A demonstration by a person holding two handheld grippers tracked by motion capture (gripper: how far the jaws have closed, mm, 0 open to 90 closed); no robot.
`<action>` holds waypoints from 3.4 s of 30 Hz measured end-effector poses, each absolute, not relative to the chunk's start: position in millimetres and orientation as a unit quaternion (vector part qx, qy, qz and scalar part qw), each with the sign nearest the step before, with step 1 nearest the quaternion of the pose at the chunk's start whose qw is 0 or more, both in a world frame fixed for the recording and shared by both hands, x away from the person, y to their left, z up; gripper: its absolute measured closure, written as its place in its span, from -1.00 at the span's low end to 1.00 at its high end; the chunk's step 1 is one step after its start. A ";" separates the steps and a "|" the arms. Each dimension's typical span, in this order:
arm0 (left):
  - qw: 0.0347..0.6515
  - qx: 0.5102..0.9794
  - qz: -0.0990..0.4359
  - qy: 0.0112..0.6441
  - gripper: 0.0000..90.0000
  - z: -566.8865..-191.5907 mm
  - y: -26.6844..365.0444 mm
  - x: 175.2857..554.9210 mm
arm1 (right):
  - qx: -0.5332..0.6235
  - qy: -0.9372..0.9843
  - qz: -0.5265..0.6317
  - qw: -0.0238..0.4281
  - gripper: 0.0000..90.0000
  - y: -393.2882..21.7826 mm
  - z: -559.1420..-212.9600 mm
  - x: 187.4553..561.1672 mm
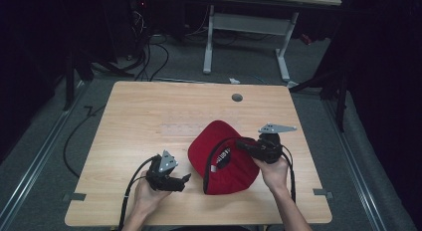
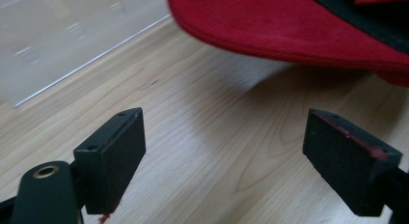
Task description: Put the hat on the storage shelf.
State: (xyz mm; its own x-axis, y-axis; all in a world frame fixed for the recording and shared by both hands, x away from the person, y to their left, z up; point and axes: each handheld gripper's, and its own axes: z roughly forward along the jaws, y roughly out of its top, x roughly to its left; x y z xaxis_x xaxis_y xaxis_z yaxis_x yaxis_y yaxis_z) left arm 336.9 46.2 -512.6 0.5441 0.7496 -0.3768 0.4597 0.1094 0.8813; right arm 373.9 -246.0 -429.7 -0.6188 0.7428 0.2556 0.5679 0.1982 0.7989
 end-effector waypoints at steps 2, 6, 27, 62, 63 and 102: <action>0.586 0.658 0.122 0.457 -0.66 -511.7 41.1 337.4 | 0.428 0.767 0.469 0.091 0.82 -245.7 -429.6 374.1; 0.581 0.667 0.124 0.450 -0.66 -511.4 30.3 338.9 | 0.431 0.763 0.474 0.086 0.82 -245.2 -428.9 375.0; 0.610 0.649 0.174 0.420 -0.67 -500.0 24.9 331.3 | 0.436 0.787 0.428 0.082 0.81 -238.0 -430.5 374.6; 0.615 0.685 0.095 0.378 0.49 -474.1 36.8 316.5 | 0.416 0.799 0.434 0.020 0.57 -224.6 -440.7 375.7; 0.615 0.688 0.091 0.376 0.52 -472.2 37.3 315.4 | 0.414 0.799 0.436 0.017 0.53 -224.6 -440.3 376.7; 0.638 0.662 0.062 0.389 0.89 -442.0 77.0 323.7 | 0.523 0.734 0.393 0.184 -0.17 -296.3 -493.7 373.5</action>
State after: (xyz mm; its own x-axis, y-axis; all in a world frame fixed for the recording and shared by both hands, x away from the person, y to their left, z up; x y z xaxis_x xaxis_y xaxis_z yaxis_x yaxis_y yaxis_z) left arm 323.7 77.0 -442.0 0.6904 0.5936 -0.4136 0.4353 0.1158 0.8928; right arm 373.5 -296.3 -493.7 -0.3859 0.9117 0.1412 0.6220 0.1441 0.7697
